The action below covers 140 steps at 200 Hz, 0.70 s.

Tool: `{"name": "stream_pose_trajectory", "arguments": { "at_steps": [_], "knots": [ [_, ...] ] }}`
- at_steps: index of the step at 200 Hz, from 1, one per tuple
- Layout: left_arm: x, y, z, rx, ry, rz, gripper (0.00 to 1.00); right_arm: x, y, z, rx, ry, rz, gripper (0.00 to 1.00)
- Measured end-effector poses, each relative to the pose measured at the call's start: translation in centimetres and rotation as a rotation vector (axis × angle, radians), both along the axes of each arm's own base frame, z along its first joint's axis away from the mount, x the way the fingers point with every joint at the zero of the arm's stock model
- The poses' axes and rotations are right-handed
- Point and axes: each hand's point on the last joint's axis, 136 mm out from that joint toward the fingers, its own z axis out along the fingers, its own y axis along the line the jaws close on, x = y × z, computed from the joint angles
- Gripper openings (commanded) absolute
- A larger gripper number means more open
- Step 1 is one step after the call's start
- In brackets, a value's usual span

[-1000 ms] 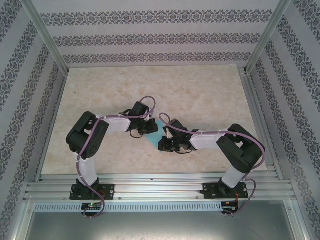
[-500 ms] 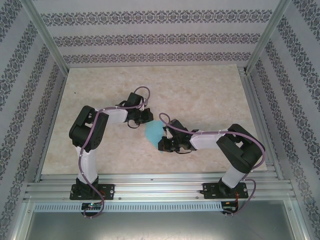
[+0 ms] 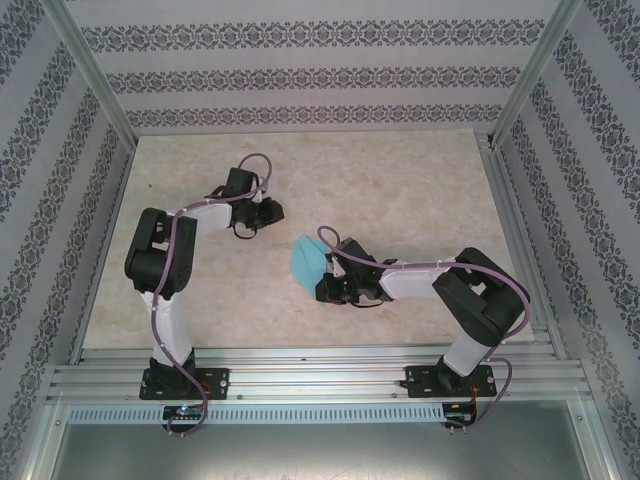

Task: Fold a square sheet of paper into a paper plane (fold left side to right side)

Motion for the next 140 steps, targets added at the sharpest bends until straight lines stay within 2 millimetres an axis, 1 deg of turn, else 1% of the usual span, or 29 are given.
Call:
{"name": "stream_pose_trajectory", "arguments": {
  "at_steps": [14,22,38,47,54,65,77,85,94,102,113,120,128,140],
  "knots": [
    [0.1,0.6,2.6,-0.008,-0.05,0.008,0.33,-0.1,0.1,0.3,-0.008,-0.005,0.012,0.18],
    [-0.3,0.8,4.4,-0.019,-0.084,0.006,0.36,-0.3,0.0,0.5,-0.02,-0.007,0.021,0.2],
    [-2.3,0.9,7.6,-0.055,-0.147,-0.005,0.4,-0.5,-0.5,1.2,-0.046,-0.011,0.03,0.25],
    [-3.8,1.0,8.8,-0.081,-0.173,-0.006,0.42,-0.3,-0.7,2.2,-0.053,-0.032,0.033,0.28],
    [-5.0,1.0,9.3,-0.103,-0.185,-0.005,0.44,0.1,-0.8,3.2,-0.048,-0.054,0.031,0.3],
    [-7.1,1.1,9.2,-0.135,-0.181,0.002,0.46,1.1,-0.9,5.5,-0.024,-0.106,0.02,0.32],
    [-9.4,0.9,8.4,-0.168,-0.156,0.007,0.48,2.8,-1.4,8.4,0.01,-0.182,-0.006,0.34],
    [-10.7,0.4,7.6,-0.184,-0.13,0.003,0.49,4.0,-2.0,10.4,0.033,-0.24,-0.032,0.34],
    [-12.2,-0.5,6.5,-0.201,-0.092,-0.012,0.49,5.1,-3.0,12.1,0.05,-0.291,-0.067,0.34],
    [-13.1,-1.2,5.8,-0.211,-0.065,-0.025,0.49,5.9,-4.1,13.4,0.058,-0.331,-0.098,0.35],
    [-14.1,-2.5,5.2,-0.226,-0.038,-0.049,0.49,6.8,-5.5,14.6,0.066,-0.368,-0.139,0.35],
    [-14.4,-3.2,5.0,-0.232,-0.028,-0.064,0.49,7.2,-6.4,14.9,0.067,-0.382,-0.162,0.35],
    [-14.5,-4.0,4.9,-0.24,-0.027,-0.078,0.49,7.4,-7.4,14.9,0.063,-0.392,-0.188,0.35],
    [-14.3,-5.2,4.4,-0.248,-0.015,-0.093,0.48,7.4,-8.7,14.4,0.054,-0.39,-0.216,0.35]
  ]
}}
